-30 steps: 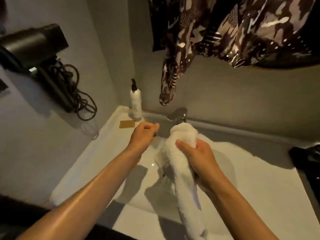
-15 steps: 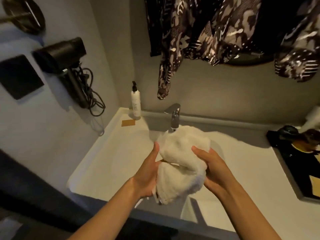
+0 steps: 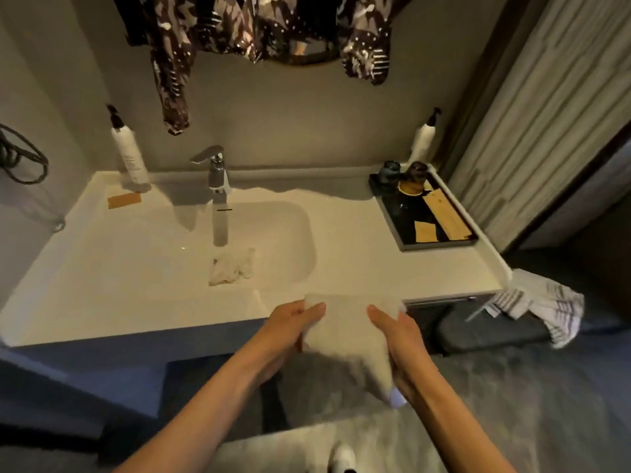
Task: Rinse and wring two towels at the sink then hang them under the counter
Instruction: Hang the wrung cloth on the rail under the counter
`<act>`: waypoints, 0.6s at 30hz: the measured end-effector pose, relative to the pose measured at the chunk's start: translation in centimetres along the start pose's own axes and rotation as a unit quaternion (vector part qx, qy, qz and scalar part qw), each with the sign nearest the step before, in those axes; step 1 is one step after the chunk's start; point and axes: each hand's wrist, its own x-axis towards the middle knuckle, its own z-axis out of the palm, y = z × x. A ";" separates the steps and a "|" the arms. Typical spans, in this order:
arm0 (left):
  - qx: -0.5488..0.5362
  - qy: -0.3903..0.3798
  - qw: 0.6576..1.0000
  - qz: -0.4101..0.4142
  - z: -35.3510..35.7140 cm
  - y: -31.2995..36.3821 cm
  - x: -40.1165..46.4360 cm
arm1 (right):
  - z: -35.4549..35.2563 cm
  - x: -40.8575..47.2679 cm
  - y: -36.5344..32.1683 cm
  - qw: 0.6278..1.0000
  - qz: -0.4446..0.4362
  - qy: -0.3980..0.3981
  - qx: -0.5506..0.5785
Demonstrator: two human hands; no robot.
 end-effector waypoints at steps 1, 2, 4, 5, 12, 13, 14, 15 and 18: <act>0.005 -0.002 1.000 -0.014 1.7 -1.7 0.4 | -1.5 -0.1 1.2 1.000 0.027 0.008 -0.008; 0.014 0.002 1.000 -0.028 3.3 -3.2 0.8 | -3.0 -0.1 2.6 0.999 0.046 0.016 -0.017; 0.017 0.012 0.998 -0.058 6.8 -6.0 1.9 | -6.8 0.5 5.2 0.996 0.077 0.033 -0.025; 0.012 0.011 0.997 -0.075 8.4 -7.2 2.3 | -8.6 0.8 6.4 0.995 0.092 0.045 -0.021; -0.035 0.071 0.986 -0.149 20.3 -14.7 8.4 | -21.1 7.3 11.0 0.987 0.156 0.011 -0.043; -0.038 0.090 0.983 -0.155 21.8 -15.7 9.7 | -22.4 8.9 11.8 0.987 0.152 -0.001 -0.056; -0.034 0.103 0.982 -0.157 22.7 -16.4 11.0 | -23.3 10.4 12.5 0.987 0.145 -0.010 -0.066; -0.034 0.121 0.979 -0.159 24.1 -17.5 12.5 | -24.6 12.3 13.8 0.987 0.137 -0.027 -0.078; -0.051 0.166 0.974 -0.143 25.6 -19.1 15.8 | -25.9 15.9 14.8 0.987 0.123 -0.040 -0.095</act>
